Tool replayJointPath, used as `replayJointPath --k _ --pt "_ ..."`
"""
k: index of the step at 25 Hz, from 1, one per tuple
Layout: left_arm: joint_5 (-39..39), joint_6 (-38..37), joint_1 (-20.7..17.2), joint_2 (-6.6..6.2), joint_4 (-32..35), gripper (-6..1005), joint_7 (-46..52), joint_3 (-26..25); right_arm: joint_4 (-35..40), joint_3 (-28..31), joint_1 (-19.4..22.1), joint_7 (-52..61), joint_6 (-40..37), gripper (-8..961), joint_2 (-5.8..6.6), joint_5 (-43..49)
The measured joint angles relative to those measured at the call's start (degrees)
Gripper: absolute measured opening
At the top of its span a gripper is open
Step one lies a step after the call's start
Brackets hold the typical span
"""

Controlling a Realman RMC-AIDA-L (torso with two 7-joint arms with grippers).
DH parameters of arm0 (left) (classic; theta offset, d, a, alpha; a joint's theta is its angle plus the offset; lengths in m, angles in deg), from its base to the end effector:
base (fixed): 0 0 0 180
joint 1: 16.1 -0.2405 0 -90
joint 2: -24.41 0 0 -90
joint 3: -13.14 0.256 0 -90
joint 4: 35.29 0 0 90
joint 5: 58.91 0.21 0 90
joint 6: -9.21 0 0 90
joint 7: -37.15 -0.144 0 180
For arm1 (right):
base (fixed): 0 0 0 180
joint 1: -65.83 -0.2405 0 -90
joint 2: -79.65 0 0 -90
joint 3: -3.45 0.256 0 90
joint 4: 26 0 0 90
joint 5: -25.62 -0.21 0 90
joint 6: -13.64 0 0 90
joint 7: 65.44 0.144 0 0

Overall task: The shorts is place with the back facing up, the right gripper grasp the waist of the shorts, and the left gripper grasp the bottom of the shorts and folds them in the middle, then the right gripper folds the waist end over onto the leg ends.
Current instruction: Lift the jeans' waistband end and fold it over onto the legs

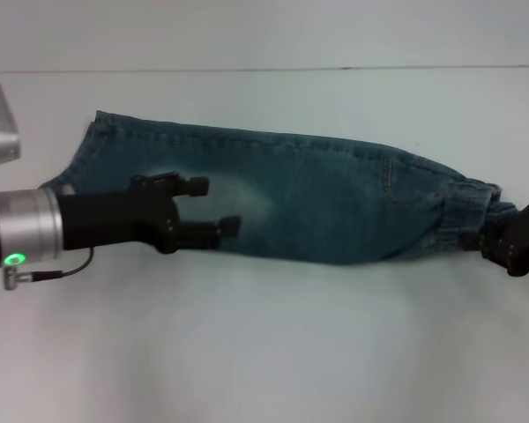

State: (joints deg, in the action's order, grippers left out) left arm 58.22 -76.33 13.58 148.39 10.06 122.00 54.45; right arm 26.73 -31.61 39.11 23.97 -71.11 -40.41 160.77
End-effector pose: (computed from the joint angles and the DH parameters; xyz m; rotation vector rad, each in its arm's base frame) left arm -0.2457 0.3351 -0.0161 -2.7062 -0.6632 -0.6421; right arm 0.3142 0.3255 0.0360 -2.6123 0.7792 0.1696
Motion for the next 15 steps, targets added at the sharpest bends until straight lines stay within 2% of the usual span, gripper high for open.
replayJointPath --k 4,8,14,15 --pt "-2.59 3.52 1.89 -0.01 -4.43 908 -0.08 -0.24 2.85 0.00 0.67 0.49 -1.62 48 0.00 -0.68" --pt "-4.23 5.47 3.81 0.08 -7.65 748 -1.06 0.02 4.36 0.04 0.98 0.80 -2.59 52 0.03 -1.17" --pt "-8.42 10.76 7.64 0.37 -16.11 465 -4.39 0.24 6.47 -0.02 0.97 1.45 -3.25 59 0.23 -1.21" --pt "-8.98 11.47 8.12 0.41 -17.47 445 -5.15 0.26 7.19 0.02 0.96 1.55 -3.82 60 0.20 -1.21"
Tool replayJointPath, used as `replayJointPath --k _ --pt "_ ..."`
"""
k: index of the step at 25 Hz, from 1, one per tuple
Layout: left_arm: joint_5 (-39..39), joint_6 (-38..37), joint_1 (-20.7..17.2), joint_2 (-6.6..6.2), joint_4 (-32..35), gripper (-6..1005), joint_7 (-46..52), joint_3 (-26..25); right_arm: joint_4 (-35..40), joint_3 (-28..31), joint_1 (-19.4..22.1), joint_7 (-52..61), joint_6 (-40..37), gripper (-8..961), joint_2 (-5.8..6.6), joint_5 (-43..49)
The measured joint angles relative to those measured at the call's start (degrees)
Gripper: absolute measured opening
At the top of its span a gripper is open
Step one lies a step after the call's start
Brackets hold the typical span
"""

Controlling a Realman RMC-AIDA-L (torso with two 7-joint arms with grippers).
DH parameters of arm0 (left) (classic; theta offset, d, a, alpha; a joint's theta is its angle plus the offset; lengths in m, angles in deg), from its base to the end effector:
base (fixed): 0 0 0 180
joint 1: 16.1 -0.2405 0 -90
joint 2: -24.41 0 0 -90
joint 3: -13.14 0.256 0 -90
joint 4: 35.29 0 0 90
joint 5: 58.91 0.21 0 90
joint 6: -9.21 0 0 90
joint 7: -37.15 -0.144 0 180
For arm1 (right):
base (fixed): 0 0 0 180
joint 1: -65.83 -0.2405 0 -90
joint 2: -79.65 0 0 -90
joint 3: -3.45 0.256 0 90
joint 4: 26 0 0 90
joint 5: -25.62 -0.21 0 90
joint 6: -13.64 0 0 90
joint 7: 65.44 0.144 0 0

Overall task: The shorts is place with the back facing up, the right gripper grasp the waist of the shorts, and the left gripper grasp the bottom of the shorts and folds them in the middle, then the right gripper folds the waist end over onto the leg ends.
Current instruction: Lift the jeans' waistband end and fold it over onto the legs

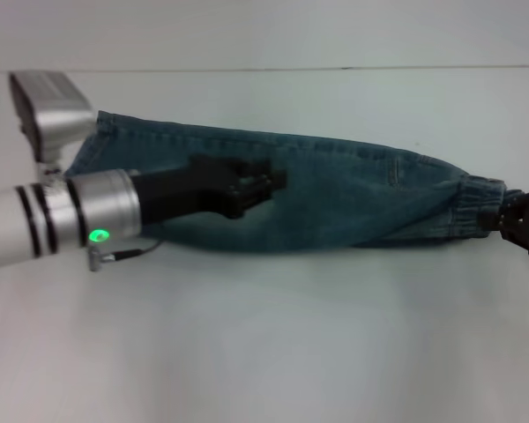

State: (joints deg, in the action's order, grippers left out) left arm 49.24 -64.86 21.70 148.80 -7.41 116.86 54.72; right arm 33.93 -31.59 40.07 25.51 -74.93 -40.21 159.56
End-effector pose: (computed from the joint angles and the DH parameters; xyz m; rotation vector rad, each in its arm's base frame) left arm -0.2189 0.3603 -0.0636 -2.6197 -0.7735 -0.8047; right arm 0.3033 0.3265 0.0608 -2.5962 0.7076 0.1681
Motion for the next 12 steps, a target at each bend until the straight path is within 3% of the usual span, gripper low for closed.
replayJointPath --k 6,12 --pt "-1.95 4.29 3.35 0.21 -8.74 324 -6.37 0.32 3.47 -0.14 -0.56 0.73 -3.65 67 0.03 -0.59" --pt "-1.98 5.26 4.67 0.26 -12.34 179 -7.89 2.41 6.16 -0.26 -2.56 0.83 -5.10 74 0.37 -0.61"
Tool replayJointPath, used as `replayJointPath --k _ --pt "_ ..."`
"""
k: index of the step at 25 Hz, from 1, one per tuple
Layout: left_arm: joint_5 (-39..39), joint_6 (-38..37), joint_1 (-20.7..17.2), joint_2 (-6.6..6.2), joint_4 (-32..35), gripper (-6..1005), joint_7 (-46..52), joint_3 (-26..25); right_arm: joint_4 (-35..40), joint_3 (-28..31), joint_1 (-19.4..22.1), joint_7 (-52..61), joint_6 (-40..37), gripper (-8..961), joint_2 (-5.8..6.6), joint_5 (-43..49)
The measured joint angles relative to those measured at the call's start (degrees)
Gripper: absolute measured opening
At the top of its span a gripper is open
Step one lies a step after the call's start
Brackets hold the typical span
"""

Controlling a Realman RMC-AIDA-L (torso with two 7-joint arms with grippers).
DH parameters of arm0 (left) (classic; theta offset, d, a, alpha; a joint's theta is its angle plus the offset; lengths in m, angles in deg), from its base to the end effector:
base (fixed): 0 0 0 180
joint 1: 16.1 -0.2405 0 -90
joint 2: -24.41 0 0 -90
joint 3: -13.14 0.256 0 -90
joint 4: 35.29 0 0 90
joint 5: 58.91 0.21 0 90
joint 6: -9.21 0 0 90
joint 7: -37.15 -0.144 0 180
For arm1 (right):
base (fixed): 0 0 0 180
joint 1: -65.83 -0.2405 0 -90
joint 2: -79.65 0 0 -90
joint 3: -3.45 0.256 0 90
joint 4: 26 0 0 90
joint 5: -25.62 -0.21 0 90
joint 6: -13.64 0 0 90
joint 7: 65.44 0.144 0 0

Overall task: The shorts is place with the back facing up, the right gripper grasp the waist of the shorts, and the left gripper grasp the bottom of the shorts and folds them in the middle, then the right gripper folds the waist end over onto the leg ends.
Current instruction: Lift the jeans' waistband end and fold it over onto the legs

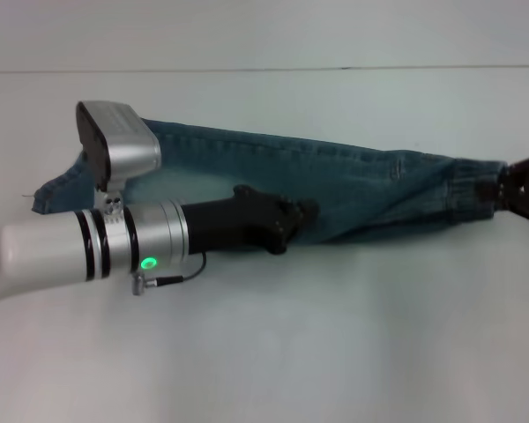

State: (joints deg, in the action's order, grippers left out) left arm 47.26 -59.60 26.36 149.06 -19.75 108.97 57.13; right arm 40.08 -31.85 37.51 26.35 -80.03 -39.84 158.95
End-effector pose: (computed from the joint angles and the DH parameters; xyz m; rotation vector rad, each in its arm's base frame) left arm -0.2088 0.3490 -0.1077 -2.7048 -0.7605 -0.7562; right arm 0.2724 0.3379 0.0794 -2.6427 0.5589 0.1698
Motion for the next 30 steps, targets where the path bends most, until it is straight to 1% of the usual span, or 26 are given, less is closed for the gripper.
replayJointPath --k 4,5,8,11,16,17,18,20,22,24,30 --pt "-0.43 0.72 1.07 0.02 -4.29 3 -2.47 -0.04 0.54 -0.06 -2.08 -0.56 -0.09 78 0.40 -0.03" --pt "-1.47 1.79 1.69 0.02 -6.79 2 -4.51 -0.17 0.69 -0.34 -3.33 -0.78 -0.43 80 0.45 -0.05" --pt "-3.35 2.71 2.00 0.02 -8.55 1 -6.01 -0.19 0.83 -1.46 -4.22 -0.87 -0.78 83 0.44 0.01" --pt "-6.34 2.70 1.61 0.00 -8.87 1 -6.99 -0.26 0.86 -3.45 -4.47 -0.84 -0.66 86 0.23 0.26" --pt "-9.47 0.45 -0.20 -0.02 -6.48 1 -7.19 -0.25 0.48 -3.86 -3.97 -0.78 -0.19 92 0.22 0.46" --pt "-11.45 -1.31 -1.87 -0.20 -4.30 1 -6.81 -0.34 0.43 -3.83 -3.78 -0.80 -0.15 93 0.25 0.48" --pt "-12.08 -1.69 -2.34 -0.21 -3.61 1 -6.63 -0.40 0.42 -3.81 -3.57 -0.84 -0.13 94 0.25 0.48" --pt "-13.90 -1.95 -3.70 -0.17 -1.81 1 -6.12 -0.57 0.47 -3.80 -3.25 -0.90 -0.41 97 0.15 0.50" --pt "-14.50 -0.70 -3.88 -0.06 -1.70 1 -6.15 -0.31 0.53 -3.89 -3.24 -0.91 -0.66 99 0.05 0.49" --pt "-14.64 1.83 -2.83 0.02 -3.51 1 -7.35 0.28 0.73 -3.99 -3.29 -0.91 -1.40 101 -0.05 0.12" --pt "-14.95 10.20 3.15 0.00 -13.83 0 -14.86 -0.24 1.73 -4.24 -4.46 -0.45 -2.75 108 0.12 -0.87"
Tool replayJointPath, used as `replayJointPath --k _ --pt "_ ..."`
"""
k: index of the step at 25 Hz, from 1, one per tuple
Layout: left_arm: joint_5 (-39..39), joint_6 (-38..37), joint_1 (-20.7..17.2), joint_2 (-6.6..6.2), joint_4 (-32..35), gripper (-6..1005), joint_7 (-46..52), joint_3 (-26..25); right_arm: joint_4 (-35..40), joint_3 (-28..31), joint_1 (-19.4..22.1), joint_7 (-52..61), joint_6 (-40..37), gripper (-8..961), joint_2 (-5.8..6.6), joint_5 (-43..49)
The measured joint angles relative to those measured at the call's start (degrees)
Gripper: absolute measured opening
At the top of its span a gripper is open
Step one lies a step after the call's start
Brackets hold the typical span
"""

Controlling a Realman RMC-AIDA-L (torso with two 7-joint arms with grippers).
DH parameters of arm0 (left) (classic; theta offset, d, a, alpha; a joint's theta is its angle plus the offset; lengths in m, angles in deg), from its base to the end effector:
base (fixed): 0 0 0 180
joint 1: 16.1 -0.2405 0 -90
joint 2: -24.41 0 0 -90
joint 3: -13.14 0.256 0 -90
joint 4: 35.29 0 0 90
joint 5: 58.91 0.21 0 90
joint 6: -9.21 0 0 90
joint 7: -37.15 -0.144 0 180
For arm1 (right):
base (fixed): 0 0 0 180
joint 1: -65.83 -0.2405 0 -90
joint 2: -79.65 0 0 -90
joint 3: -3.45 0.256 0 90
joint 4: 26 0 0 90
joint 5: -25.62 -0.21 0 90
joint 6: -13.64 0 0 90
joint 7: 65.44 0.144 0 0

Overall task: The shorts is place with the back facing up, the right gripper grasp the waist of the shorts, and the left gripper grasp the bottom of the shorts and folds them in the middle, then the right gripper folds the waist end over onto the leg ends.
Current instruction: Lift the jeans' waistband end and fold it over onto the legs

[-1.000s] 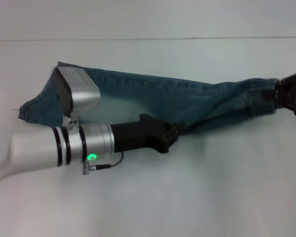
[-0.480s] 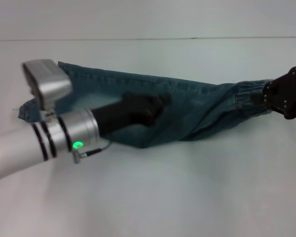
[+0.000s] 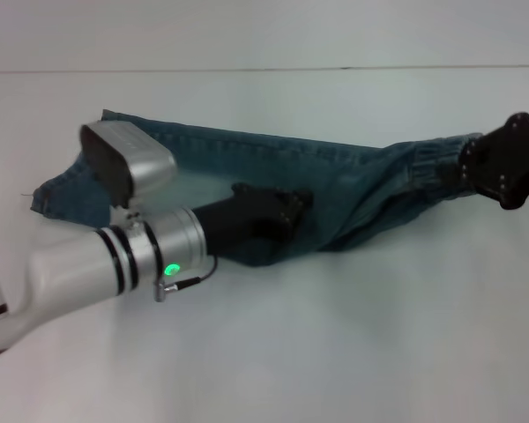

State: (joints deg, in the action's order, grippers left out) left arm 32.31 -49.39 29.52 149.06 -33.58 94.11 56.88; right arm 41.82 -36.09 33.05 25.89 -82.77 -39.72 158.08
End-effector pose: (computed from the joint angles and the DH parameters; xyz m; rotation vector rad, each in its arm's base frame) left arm -0.2128 0.3502 -0.1335 -2.5282 -0.8082 -0.7561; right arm 0.2311 0.3540 0.0728 -2.7561 0.3609 0.1599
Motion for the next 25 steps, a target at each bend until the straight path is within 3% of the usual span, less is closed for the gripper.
replayJointPath --k 12,17,25 --pt "0.37 3.75 3.76 -0.03 -7.29 0 -4.60 -2.83 0.36 0.41 -5.73 1.35 0.76 122 0.74 -2.99" --pt "0.39 2.88 4.03 -0.03 -9.16 0 -5.50 -2.95 0.03 -0.09 -8.56 1.30 2.08 128 0.39 -4.15" --pt "0.50 1.44 4.31 -0.03 -12.98 1 -9.48 -5.74 -6.79 -2.39 -12.88 -0.93 5.32 137 0.44 -7.02"
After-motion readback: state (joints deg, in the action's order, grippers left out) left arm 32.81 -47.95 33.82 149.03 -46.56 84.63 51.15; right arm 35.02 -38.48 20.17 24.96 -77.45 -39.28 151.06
